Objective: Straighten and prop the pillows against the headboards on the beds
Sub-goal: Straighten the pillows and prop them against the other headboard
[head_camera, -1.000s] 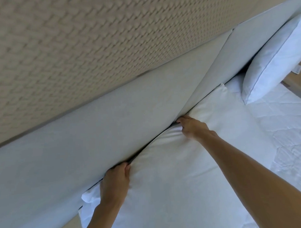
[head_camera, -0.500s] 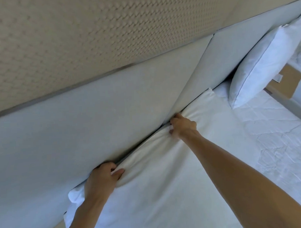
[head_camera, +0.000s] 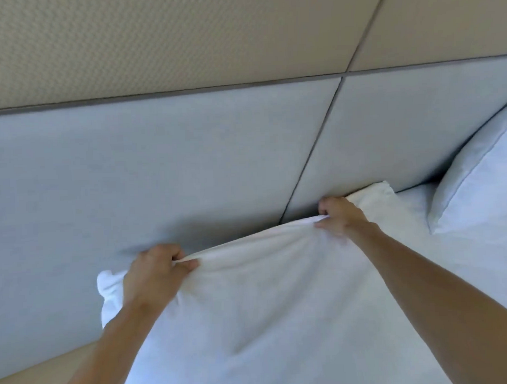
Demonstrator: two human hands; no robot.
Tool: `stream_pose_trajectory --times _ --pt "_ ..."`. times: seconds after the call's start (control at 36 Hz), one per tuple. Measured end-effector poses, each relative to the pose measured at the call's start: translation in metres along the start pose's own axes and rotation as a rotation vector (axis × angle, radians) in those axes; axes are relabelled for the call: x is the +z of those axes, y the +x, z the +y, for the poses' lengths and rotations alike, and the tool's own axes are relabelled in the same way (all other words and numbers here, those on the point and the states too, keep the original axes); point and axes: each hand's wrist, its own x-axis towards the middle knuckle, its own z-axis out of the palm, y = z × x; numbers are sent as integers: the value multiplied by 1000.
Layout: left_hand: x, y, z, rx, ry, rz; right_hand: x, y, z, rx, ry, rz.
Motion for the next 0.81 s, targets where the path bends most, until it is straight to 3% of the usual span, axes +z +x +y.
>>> stream_pose_trajectory --times 0.33,0.58,0.69,0.81 --pt "-64 -51 89 83 -172 229 -111 -65 48 -192 369 322" --pt "-110 -61 112 245 -178 508 -177 -75 26 -289 408 521" --pt "-117 -56 123 344 -124 648 -182 -75 23 -288 490 642" --pt "-106 -51 117 341 -103 663 -158 -78 28 -264 535 662"
